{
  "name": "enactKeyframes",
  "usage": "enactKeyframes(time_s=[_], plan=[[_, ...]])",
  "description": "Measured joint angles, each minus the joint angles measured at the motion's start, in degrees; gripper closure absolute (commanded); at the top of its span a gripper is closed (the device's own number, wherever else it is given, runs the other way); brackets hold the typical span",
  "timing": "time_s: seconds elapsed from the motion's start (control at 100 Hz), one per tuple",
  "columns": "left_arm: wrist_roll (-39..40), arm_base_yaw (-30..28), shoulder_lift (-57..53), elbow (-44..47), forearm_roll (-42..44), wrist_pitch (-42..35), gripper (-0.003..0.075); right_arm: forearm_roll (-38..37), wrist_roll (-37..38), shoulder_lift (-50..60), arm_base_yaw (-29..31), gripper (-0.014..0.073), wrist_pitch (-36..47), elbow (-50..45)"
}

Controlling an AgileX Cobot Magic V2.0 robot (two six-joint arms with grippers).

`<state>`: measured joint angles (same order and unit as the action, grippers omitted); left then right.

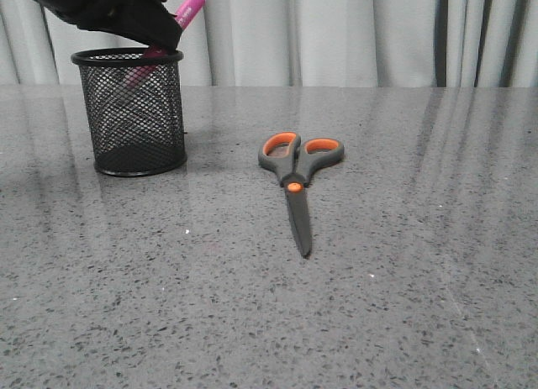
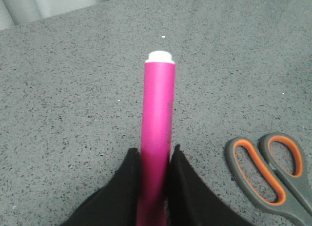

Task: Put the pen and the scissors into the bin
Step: 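Lower the highlighter into the black mesh cup and open the left gripper, then move the right gripper down over the scissors' orange handles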

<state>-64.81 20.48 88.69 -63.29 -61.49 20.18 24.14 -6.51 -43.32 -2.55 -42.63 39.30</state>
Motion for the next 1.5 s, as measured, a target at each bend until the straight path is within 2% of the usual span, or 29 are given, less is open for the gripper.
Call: enactKeyframes(time_s=[0.09,0.16,0.28,0.45,0.54,0.74,0.93,1.16,1.31,1.42,1.5], plan=[[0.0,0.0,0.0,0.0,0.43,0.22,0.0736,0.0,0.0,0.0,0.0,0.0127,0.0,0.0],[0.0,0.0,0.0,0.0,0.57,0.59,0.0699,0.0,0.0,0.0,0.0,0.0127,0.0,0.0],[0.0,0.0,0.0,0.0,0.79,0.91,0.0577,0.0,0.0,0.0,0.0,0.0127,0.0,0.0],[0.0,0.0,0.0,0.0,0.79,1.06,0.0358,0.0,0.0,0.0,0.0,0.0127,0.0,0.0],[0.11,0.0,-0.61,0.0,0.79,1.06,0.0307,0.0,0.0,0.0,0.0,0.0127,0.0,0.0],[0.18,0.0,-6.91,0.0,0.79,-0.11,0.0312,0.0,-0.04,0.0,0.0,0.0127,0.0,0.0],[0.18,-3.94,-15.59,0.0,0.88,-0.17,0.0313,0.51,-0.04,0.0,0.0,0.0127,0.0,0.0],[0.18,-11.29,-23.21,0.0,1.84,7.56,0.0321,2.22,-0.04,0.0,0.0,0.0127,0.82,0.0],[1.24,-16.36,-27.07,0.0,2.46,12.76,0.0416,3.58,-0.04,0.0,0.0,0.0127,1.89,0.0],[3.07,-20.28,-29.35,0.11,2.69,13.34,0.0491,4.86,-0.44,0.0,0.0,0.0128,1.99,0.0],[4.18,-22.65,-31.08,1.38,2.71,13.34,0.0532,8.08,-4.3,0.0,0.0,0.0128,3.12,0.0]])
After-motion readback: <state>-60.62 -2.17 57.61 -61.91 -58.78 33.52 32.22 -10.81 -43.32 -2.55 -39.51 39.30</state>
